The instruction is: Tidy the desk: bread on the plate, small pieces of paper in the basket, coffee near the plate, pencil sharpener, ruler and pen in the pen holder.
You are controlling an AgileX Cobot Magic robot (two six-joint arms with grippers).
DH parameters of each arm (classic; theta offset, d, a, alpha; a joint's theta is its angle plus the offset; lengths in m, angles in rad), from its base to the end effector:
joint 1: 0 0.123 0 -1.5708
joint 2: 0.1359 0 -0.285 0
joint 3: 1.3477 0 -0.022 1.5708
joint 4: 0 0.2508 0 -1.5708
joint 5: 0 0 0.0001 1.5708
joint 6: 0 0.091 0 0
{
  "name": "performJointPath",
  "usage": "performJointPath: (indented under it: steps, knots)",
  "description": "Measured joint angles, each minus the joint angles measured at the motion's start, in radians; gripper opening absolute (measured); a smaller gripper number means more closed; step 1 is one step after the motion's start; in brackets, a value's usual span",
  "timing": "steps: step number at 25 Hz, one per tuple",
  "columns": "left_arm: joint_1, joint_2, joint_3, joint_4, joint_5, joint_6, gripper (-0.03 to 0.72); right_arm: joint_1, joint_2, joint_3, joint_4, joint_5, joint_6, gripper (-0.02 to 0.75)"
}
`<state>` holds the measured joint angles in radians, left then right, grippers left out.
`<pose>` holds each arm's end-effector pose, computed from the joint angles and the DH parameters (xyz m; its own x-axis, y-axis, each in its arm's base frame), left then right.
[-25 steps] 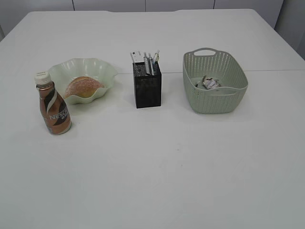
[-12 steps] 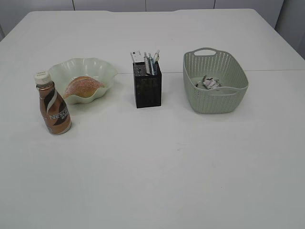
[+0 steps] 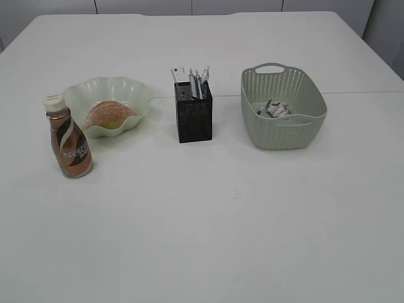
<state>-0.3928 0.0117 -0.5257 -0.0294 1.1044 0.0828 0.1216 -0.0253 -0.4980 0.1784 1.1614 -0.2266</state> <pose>-0.0082 0.0008 0.2810 -0.4162 0.2477 -0.8749 0.4339 0.8997 0.0483 -0.0153 0.0131 0.2696 -0.4687 -0.2107 -0.8579 -0.3342 0.9413 -0.0486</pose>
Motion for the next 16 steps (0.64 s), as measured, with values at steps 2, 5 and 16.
performJointPath:
  steps: [2,5,16]
  knots:
    - [0.087,0.000,0.000,0.000,0.000,0.000,0.327,-0.031,0.000,0.000,0.000,0.000,0.000,0.532]
    - [0.223,0.000,0.000,0.000,0.000,0.000,0.306,-0.110,0.000,0.000,0.000,0.000,0.000,0.532]
    - [0.263,0.000,0.000,0.000,0.000,0.000,0.286,-0.150,0.000,0.000,0.000,0.000,0.000,0.532]
